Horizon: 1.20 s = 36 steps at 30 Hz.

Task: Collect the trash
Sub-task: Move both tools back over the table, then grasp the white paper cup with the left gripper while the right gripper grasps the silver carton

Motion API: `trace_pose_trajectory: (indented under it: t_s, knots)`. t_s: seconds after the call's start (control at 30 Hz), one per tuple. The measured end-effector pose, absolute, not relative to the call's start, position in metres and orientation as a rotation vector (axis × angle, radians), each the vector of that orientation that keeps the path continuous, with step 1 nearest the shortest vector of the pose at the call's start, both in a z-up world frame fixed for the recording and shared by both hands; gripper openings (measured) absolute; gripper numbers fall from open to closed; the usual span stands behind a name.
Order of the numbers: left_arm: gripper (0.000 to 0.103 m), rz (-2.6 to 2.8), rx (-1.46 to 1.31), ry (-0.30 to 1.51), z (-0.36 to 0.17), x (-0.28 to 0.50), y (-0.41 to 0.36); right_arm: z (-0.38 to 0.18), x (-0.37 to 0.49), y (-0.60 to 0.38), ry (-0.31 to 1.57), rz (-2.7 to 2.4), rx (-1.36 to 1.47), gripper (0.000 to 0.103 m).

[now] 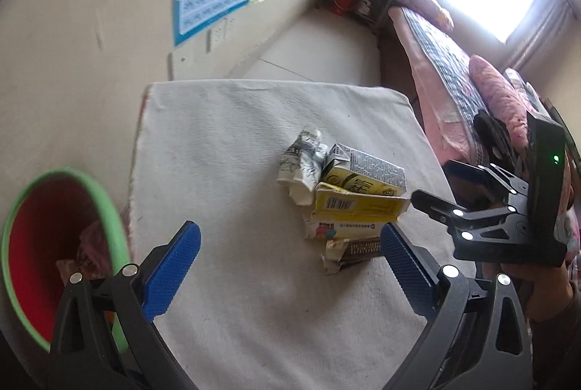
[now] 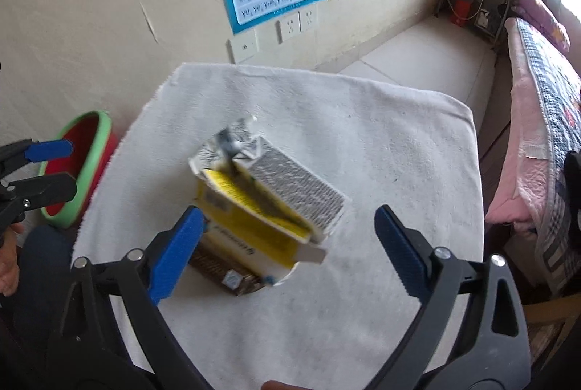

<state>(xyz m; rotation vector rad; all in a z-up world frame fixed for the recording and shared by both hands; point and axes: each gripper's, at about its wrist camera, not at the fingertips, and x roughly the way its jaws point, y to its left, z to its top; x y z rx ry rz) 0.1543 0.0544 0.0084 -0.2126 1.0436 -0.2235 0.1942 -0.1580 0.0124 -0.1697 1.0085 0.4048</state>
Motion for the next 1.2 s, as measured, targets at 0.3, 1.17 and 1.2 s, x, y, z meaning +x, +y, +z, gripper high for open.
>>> trace_pose_trajectory:
  t_s: [0.3,1.17,1.2]
  knots:
    - [0.095,-0.301,-0.181,1.168,-0.031,0.213,0.035,-0.024,0.237,-0.148,1.123,0.474,-0.272,0.073]
    - [0.043,-0.347,-0.206,1.283,-0.085,0.269,0.014,-0.044,0.266,-0.159,1.169,0.465,-0.240,0.041]
    - [0.043,-0.344,-0.212,1.273,-0.082,0.267,0.015,-0.039,0.265,-0.165,1.153,0.452,-0.226,0.041]
